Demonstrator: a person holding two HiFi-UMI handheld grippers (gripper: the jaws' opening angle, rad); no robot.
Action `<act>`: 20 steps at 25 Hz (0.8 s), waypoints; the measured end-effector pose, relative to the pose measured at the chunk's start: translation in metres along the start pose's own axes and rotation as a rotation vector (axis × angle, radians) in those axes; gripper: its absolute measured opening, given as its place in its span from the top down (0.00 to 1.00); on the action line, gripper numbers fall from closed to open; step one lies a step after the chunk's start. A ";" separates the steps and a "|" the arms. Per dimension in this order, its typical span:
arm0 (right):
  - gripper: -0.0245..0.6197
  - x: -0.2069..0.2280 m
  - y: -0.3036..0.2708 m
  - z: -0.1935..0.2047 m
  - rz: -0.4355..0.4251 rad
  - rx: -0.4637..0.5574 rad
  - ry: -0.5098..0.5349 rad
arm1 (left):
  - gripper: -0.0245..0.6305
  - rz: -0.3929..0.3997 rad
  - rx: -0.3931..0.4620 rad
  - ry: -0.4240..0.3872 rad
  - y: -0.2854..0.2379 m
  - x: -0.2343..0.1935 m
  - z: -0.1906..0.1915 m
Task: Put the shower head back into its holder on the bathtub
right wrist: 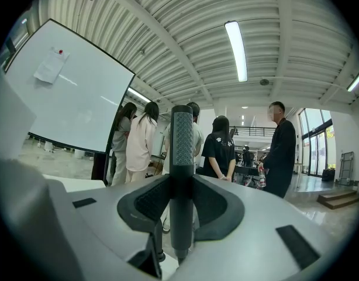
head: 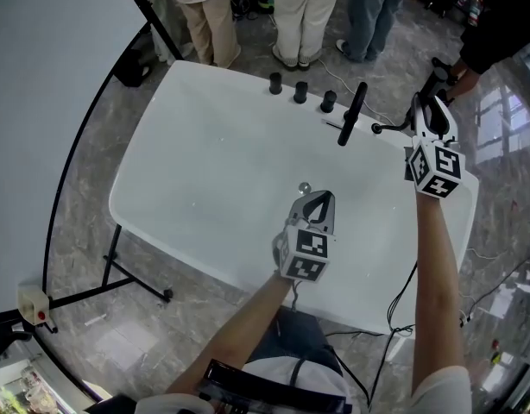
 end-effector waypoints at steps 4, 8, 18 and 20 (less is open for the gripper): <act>0.77 -0.002 0.000 0.007 -0.005 -0.001 -0.001 | 0.96 -0.001 -0.008 0.005 0.000 0.001 0.008; 0.77 -0.002 0.001 0.017 -0.013 -0.007 0.005 | 0.96 -0.007 -0.023 0.004 -0.001 0.001 0.015; 0.77 0.005 0.000 0.034 -0.010 -0.020 -0.023 | 0.96 -0.003 -0.035 0.028 -0.012 0.007 0.020; 0.77 0.008 -0.001 0.037 -0.004 -0.020 -0.029 | 0.96 0.000 -0.039 0.043 -0.014 0.008 0.023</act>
Point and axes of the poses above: the fingertips, and each gripper's own axes: y backward along the fingers, x to its right, z out of its underside, the point moved 8 cm from there along y, backward along the fingers, and after that the axes turned 11 degrees about x, right-handed, at the moved point
